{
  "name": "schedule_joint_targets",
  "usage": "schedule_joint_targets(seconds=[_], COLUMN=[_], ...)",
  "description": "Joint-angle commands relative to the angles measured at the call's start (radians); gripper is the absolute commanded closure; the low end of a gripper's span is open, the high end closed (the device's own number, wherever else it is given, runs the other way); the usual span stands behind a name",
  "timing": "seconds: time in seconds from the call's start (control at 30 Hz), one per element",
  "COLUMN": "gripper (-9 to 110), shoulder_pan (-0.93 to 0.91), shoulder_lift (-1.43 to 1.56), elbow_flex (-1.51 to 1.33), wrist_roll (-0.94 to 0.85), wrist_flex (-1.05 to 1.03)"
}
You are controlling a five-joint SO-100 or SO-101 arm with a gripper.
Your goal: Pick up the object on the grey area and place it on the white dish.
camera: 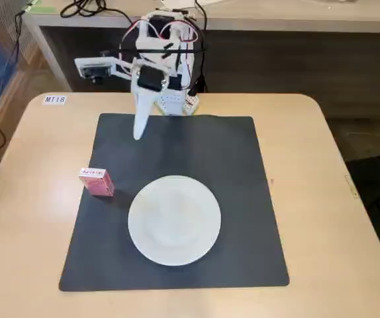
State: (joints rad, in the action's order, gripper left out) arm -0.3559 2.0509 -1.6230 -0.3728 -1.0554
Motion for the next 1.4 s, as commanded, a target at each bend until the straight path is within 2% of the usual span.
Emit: schedule_joint_targets(seconds=[0.0, 0.27, 0.33, 0.6, 1.0, 1.37], gripper=[101, 101, 101, 100, 64, 57], shoulder_pan=[-0.060, -0.140, -0.155, -0.193, -0.252, -0.256], shoulder_lift=[-0.221, -0.764, -0.850, -0.913, -0.834, -0.879], elbow_flex=[0.327, 1.015, 1.114, 1.101, 0.931, 0.881], wrist_roll=[-0.008, 0.003, 0.000, -0.020, -0.037, -0.035], wrist_flex=[-0.178, -0.577, -0.627, -0.638, -0.641, -0.641])
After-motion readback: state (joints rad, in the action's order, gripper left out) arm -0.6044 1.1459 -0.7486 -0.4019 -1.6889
